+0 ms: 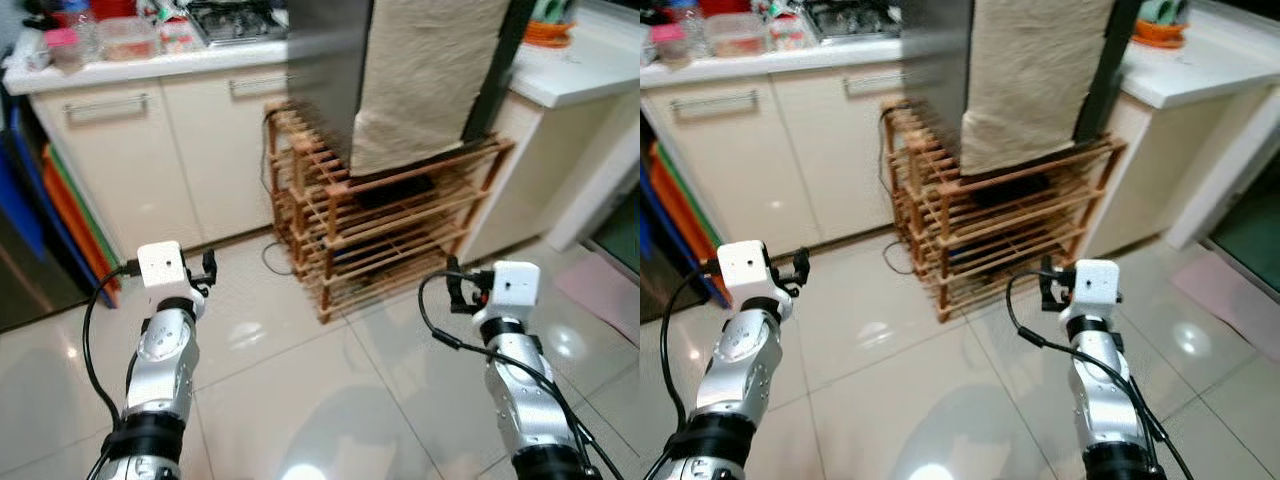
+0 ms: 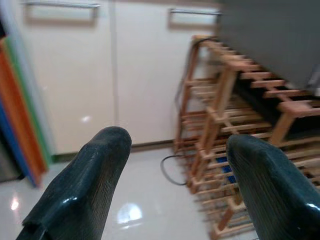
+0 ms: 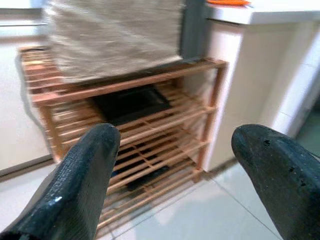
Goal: Restocking fridge
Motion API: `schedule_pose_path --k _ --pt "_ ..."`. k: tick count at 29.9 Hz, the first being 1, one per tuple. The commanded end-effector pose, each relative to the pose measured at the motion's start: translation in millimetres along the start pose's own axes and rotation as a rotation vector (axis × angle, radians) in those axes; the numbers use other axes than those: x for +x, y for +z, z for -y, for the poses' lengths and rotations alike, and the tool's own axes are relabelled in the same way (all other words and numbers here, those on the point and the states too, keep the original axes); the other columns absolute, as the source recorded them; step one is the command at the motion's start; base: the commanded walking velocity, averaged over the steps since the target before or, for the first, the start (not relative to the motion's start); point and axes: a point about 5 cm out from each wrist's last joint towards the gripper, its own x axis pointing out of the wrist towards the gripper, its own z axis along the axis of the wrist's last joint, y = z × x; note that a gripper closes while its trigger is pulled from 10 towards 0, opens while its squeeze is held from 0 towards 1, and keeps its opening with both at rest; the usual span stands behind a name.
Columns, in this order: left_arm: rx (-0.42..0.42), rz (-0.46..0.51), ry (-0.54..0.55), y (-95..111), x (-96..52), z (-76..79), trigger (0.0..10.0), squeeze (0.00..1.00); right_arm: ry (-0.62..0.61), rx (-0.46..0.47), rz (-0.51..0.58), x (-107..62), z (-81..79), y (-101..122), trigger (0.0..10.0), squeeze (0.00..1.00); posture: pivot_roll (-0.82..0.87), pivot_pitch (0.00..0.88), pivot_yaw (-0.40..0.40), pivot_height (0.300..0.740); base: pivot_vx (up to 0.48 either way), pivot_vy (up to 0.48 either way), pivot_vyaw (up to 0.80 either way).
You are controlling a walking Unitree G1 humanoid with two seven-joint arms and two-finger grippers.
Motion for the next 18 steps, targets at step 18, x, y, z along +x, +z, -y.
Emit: schedule_pose_path --k 18 --pt "0.001 0.031 -0.013 1.7 -2.7 9.3 10.0 0.00 0.197 -0.015 0.100 11.0 -41.5 22.3 10.0 0.00 0.02 0.000 -0.031 0.719 0.445 0.000 0.38"
